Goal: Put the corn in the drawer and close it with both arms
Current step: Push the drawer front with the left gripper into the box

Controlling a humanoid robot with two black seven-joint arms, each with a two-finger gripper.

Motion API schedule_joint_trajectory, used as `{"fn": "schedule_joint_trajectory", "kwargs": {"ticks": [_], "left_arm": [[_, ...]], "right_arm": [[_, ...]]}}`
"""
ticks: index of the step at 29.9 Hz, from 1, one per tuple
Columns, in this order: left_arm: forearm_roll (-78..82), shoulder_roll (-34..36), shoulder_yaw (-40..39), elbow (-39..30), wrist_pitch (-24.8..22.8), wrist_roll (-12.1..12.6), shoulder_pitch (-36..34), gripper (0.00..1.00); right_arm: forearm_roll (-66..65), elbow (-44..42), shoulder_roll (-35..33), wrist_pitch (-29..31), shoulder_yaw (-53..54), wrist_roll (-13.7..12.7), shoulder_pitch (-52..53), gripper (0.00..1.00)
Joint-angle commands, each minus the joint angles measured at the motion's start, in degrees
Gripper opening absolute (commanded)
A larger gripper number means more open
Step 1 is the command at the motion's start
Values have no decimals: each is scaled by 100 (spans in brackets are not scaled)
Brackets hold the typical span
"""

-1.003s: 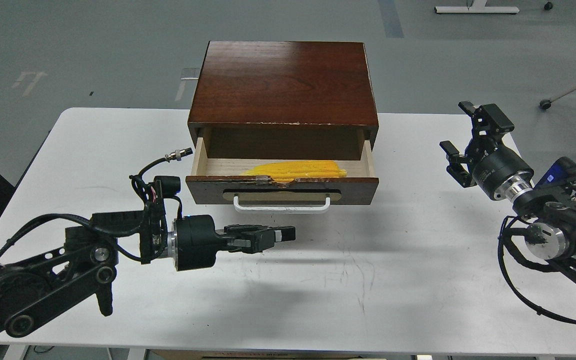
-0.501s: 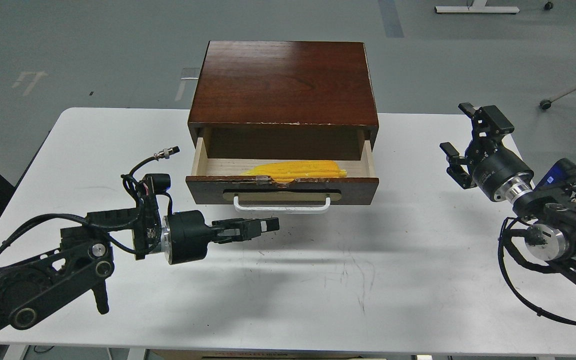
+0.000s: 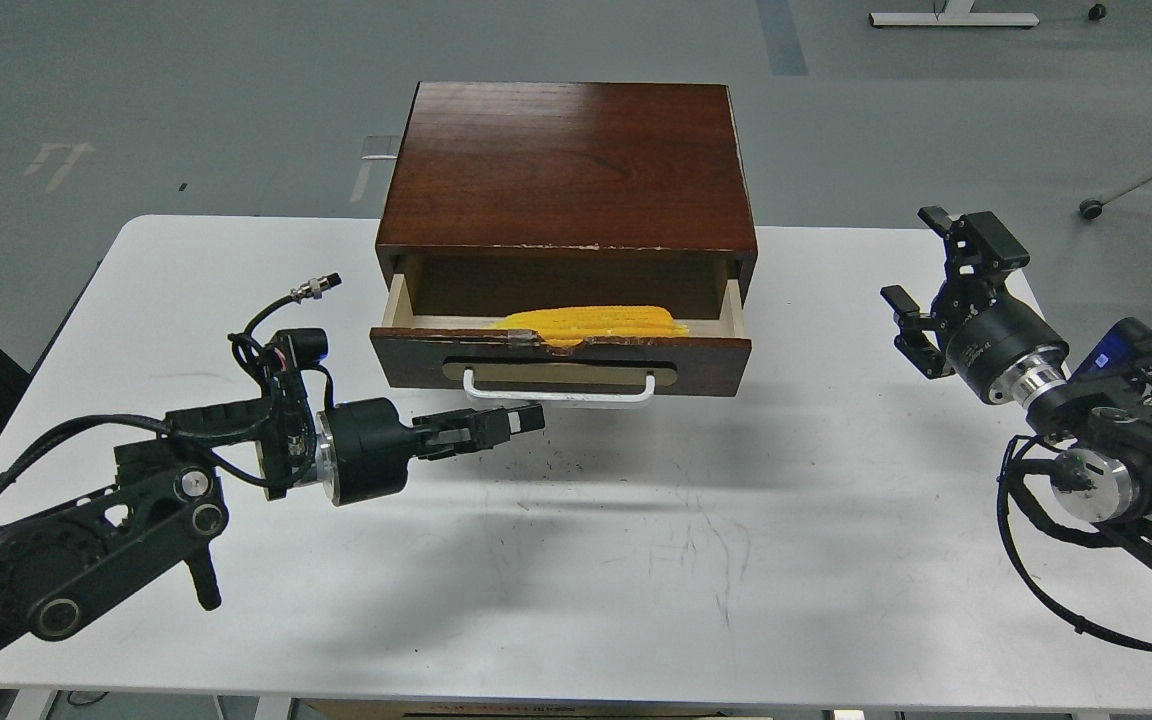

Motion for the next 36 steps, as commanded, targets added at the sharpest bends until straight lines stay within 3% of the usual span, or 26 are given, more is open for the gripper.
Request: {"fn": "schedule_joint_trajectory", "kwargs": {"ticks": [1,36], "left_arm": [[0,-68,-27,117,6,5,-14,0],[-237,-526,-53,1110,252,5,-392,0]], "right_arm": [[6,7,4,0,-4,0,-4,99],[6,34,-40,-18,58,0,-162,99]]}}
